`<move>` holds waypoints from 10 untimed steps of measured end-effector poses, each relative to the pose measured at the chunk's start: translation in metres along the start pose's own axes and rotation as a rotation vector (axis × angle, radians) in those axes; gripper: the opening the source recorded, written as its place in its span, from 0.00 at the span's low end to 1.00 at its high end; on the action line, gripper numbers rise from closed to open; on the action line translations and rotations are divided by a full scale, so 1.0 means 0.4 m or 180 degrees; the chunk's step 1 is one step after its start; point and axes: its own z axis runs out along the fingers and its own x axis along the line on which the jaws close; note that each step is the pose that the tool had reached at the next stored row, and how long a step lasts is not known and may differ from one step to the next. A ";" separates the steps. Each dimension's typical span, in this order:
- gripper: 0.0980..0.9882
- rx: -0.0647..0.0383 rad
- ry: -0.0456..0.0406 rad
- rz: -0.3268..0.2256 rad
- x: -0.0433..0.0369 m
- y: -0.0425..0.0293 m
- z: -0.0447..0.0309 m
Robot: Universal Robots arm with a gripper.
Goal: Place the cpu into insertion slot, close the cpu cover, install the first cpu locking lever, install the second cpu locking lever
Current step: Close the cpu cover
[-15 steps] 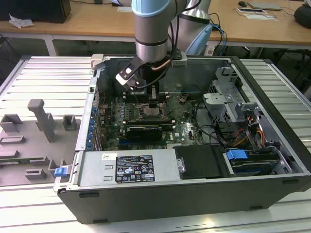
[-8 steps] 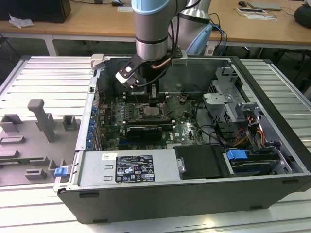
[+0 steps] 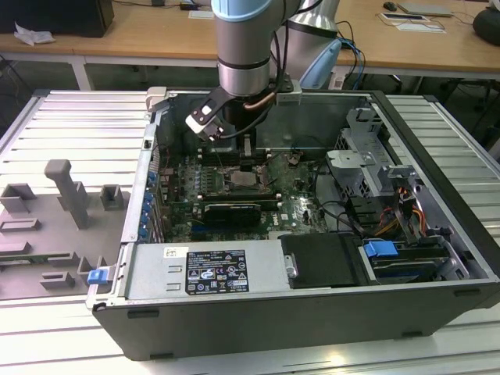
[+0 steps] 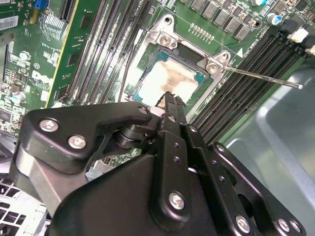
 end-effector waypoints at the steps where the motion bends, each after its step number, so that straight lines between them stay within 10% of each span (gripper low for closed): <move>1: 0.01 0.0000 0.0000 0.0000 0.000 0.000 -0.001; 10: 0.01 0.0000 0.0001 0.0000 0.000 0.003 -0.019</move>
